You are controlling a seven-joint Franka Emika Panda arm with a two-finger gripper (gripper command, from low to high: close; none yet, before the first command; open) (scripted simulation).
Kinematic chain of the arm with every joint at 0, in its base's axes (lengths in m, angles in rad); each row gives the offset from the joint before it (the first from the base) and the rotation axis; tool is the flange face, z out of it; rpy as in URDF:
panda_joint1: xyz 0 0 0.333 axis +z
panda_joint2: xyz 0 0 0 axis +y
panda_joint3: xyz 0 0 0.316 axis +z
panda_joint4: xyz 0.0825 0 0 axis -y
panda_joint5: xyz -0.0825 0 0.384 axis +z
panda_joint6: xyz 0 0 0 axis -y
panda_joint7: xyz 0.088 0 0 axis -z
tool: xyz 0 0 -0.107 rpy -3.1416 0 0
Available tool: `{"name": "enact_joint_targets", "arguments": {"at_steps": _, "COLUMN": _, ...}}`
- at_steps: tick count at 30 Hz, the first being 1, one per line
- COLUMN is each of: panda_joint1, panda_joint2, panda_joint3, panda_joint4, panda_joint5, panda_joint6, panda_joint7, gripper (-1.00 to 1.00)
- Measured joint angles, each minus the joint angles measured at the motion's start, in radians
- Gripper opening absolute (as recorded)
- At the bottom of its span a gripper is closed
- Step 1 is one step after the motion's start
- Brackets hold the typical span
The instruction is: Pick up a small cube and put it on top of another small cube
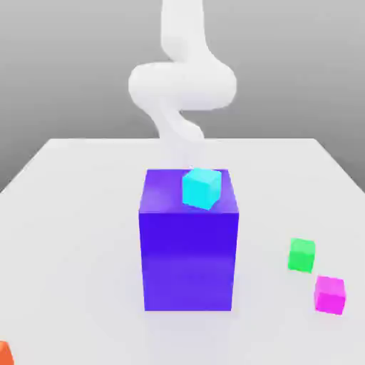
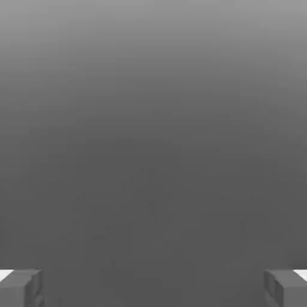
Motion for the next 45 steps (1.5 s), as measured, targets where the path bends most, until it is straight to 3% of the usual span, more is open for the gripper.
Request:
{"name": "enact_joint_targets", "arguments": {"at_steps": 16, "panda_joint1": 0.291, "panda_joint2": 0.586, "panda_joint3": 0.098, "panda_joint4": -0.138, "panda_joint5": 0.047, "panda_joint6": 0.262, "panda_joint7": -0.424, "gripper": 0.00}}
{"name": "enact_joint_targets", "arguments": {"at_steps": 24, "panda_joint1": 0.420, "panda_joint2": 0.878, "panda_joint3": 0.148, "panda_joint4": -0.206, "panda_joint5": -0.067, "panda_joint6": 0.392, "panda_joint7": -0.535, "gripper": 0.00}}
{"name": "enact_joint_targets", "arguments": {"at_steps": 30, "panda_joint1": 0.482, "panda_joint2": 1.096, "panda_joint3": 0.096, "panda_joint4": -0.182, "panda_joint5": -0.158, "panda_joint6": 0.545, "panda_joint7": -0.499, "gripper": 0.00}}
{"name": "enact_joint_targets", "arguments": {"at_steps": 31, "panda_joint1": 0.488, "panda_joint2": 1.117, "panda_joint3": 0.088, "panda_joint4": -0.177, "panda_joint5": -0.164, "panda_joint6": 0.562, "panda_joint7": -0.495, "gripper": -1.00}}
{"name": "enact_joint_targets", "arguments": {"at_steps": 38, "panda_joint1": 0.487, "panda_joint2": 1.115, "panda_joint3": 0.090, "panda_joint4": -0.178, "panda_joint5": -0.166, "panda_joint6": 0.559, "panda_joint7": -0.494, "gripper": -1.00}}
{"name": "enact_joint_targets", "arguments": {"at_steps": 45, "panda_joint1": 0.463, "panda_joint2": 0.884, "panda_joint3": 0.151, "panda_joint4": -0.256, "panda_joint5": -0.080, "panda_joint6": 0.408, "panda_joint7": -0.524, "gripper": -1.00}}
